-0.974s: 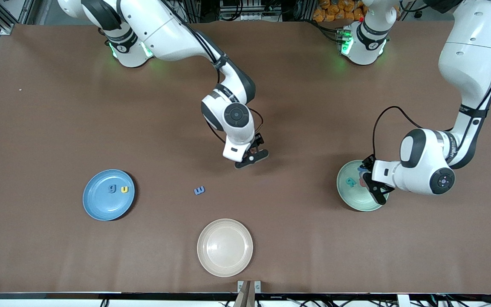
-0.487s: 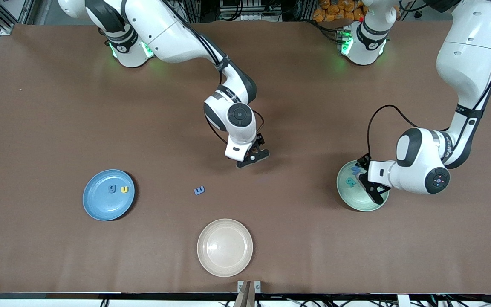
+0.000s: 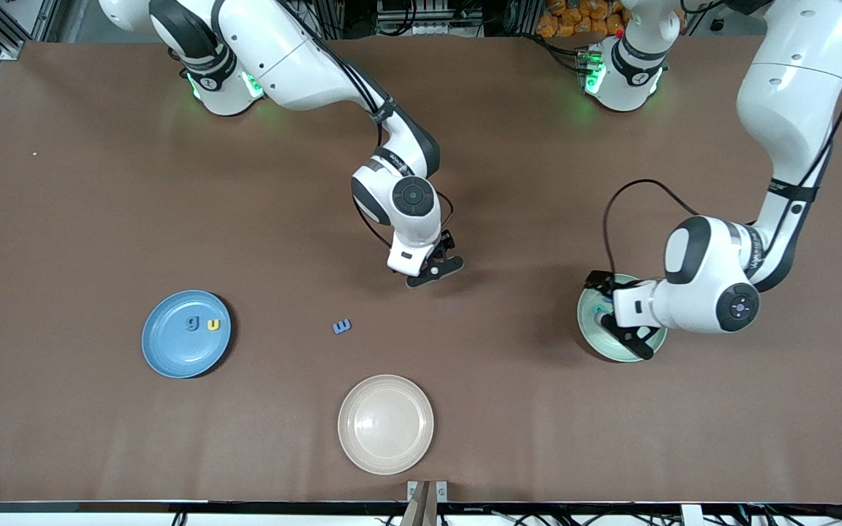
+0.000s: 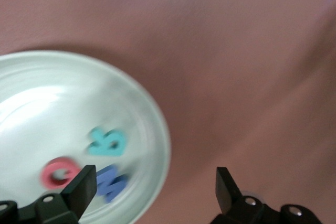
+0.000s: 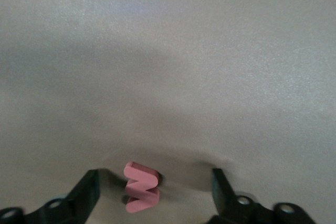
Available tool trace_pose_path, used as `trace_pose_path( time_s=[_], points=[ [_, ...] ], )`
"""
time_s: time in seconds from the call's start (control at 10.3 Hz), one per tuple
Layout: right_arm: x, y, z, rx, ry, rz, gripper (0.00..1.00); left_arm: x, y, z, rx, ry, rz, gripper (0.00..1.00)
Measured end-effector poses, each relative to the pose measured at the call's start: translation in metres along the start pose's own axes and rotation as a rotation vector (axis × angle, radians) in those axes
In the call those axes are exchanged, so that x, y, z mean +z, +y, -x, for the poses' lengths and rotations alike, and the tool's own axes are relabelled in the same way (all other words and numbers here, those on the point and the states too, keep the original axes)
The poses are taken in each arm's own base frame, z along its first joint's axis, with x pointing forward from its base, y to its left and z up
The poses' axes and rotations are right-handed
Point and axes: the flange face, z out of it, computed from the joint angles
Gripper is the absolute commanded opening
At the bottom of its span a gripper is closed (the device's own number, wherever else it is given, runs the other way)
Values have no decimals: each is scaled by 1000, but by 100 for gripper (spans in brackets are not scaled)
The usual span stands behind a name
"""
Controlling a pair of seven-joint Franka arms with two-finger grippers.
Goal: Sort upper and lower case letters into plates
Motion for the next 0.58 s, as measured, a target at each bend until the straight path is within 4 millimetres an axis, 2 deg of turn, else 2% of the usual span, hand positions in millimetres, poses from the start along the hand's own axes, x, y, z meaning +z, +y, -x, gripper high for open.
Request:
trace_pose_path(
  time_s=[0.19,0.29,0.39,0.58],
  points=[
    [-4,0,-2,10,8,2,0,8,57,-32,-174,64,-26,100],
    [-6,0,-2,10,10,2,0,14,74,-41,-242,94,-29,100],
    [-8,0,-2,9,10,5,0,19,78,-45,-285,106,-27,100],
    [-8,-1,-1,7,9,6,0,23,70,-48,-311,140,-26,100]
  ],
)
